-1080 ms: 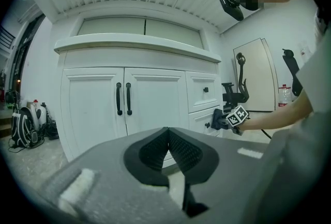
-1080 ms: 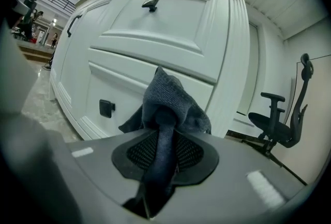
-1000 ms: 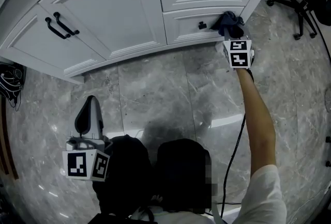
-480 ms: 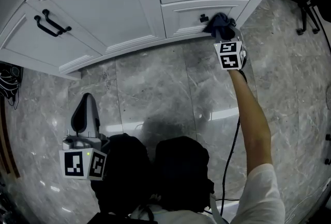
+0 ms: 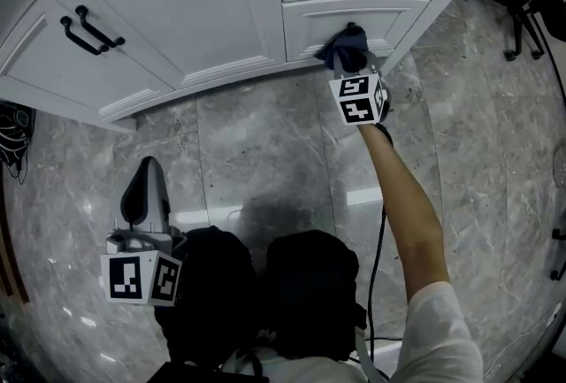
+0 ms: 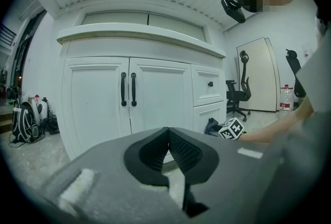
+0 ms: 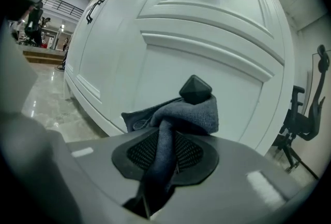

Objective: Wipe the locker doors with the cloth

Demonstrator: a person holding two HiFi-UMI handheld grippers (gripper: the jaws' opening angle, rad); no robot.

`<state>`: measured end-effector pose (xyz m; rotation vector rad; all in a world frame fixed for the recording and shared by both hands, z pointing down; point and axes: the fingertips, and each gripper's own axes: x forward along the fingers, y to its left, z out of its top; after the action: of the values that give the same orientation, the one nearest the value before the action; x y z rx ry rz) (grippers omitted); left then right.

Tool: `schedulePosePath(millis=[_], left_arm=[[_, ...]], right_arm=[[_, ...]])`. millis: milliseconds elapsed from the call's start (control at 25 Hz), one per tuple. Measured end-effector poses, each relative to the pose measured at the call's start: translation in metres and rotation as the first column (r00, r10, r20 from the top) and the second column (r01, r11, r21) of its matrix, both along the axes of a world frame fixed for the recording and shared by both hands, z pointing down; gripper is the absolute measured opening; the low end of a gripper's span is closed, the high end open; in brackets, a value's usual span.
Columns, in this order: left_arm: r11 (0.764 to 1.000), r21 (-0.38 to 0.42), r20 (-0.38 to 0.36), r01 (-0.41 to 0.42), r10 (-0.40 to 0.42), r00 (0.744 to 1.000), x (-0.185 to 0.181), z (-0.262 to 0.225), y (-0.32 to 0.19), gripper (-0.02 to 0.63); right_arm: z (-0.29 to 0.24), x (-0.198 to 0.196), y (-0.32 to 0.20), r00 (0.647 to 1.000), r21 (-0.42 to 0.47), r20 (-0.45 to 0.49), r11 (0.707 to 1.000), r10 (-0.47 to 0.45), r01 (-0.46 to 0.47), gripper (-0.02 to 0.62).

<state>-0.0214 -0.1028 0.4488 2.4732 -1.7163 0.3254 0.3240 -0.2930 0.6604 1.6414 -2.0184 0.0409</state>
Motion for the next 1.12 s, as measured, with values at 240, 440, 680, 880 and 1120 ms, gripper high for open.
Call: schedulePosePath(millis=[240,440,680,880,1120], left_arm=[[1.0,0.008,-0.017,0.008,-0.008,1.0,-0.01,-0.002,0.002,0.002],[1.0,0.02,-0.027,0.017,-0.017,1.0,-0.02,-0.008,0.005,0.002],[0.999,0.025,-0.05,0.029,-0.028,0.998,-0.028,-0.008,0.007,0.002],[0.999,0.032,-0.072,0.022,-0.02,0.997,-0.029,-0.01,0.007,0.002],[0.999,0.032,-0.098,0.033,-0.029,0.995,-0.039,-0.008,0.006,0.002]], right_arm=[[-0.001,-0.041,0.0,0.998,-0.012,0.04,0.999,-0.043,0.043,0.081],[-0.004,-0.06,0.0,0.998,-0.022,0.026,0.998,-0.051,0.052,0.08],[-0.035,-0.063,-0.001,0.996,0.014,-0.021,0.996,-0.084,0.084,0.081],[-0.077,-0.061,-0.002,0.997,0.076,-0.025,0.994,-0.08,0.081,0.081],[-0.11,-0.067,0.01,0.995,0.136,-0.012,0.986,-0.095,0.096,0.081]])
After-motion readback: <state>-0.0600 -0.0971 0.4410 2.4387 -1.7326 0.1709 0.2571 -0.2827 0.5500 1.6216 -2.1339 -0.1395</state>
